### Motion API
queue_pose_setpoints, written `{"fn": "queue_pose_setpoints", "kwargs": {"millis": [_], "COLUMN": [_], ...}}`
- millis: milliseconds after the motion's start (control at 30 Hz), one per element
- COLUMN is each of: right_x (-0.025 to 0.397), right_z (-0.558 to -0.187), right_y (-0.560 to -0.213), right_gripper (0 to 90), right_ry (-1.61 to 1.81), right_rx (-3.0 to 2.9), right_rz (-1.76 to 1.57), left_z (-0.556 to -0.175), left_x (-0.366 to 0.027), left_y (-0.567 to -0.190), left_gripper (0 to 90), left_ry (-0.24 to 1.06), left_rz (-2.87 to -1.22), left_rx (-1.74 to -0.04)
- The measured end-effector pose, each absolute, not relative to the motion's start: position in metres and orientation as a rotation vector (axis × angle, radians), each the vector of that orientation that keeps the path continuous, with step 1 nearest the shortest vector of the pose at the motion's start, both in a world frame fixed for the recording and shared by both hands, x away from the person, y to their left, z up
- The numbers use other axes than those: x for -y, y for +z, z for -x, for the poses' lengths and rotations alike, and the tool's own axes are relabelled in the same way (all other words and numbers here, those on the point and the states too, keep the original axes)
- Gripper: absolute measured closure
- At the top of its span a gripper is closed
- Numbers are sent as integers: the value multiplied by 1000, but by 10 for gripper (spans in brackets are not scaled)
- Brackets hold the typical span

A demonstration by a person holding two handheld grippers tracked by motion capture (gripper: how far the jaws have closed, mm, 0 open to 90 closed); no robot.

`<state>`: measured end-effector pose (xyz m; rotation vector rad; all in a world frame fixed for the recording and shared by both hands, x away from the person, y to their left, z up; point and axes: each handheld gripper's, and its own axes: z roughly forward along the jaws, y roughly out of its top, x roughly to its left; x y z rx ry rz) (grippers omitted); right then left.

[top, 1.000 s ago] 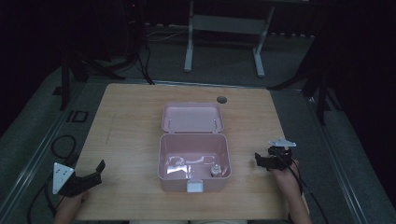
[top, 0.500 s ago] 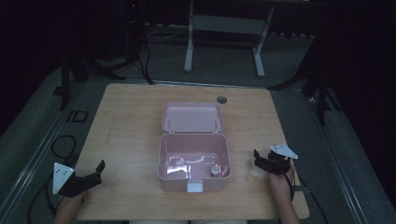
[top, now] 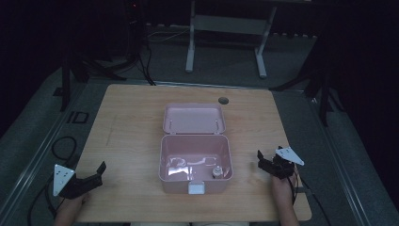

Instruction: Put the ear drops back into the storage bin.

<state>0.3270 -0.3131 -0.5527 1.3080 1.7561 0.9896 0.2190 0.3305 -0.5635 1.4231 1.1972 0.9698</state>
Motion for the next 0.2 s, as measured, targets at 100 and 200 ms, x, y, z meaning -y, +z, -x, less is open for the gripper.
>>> {"fn": "queue_pose_setpoints", "kwargs": {"millis": [100,200], "right_x": [314,315], "right_z": [-327,-327], "right_y": [-553,-553], "right_gripper": [136,136], "right_ry": [996,997], "right_rx": [-1762,-1761], "right_rz": [-1310,-1313], "left_z": [-219,-219], "left_x": [-330,-330], "left_y": [-564,-563], "left_gripper": [4,4], "left_ry": [970,971], "left_rz": [-1423,-1423], "left_rx": [-1197,-1197]}}
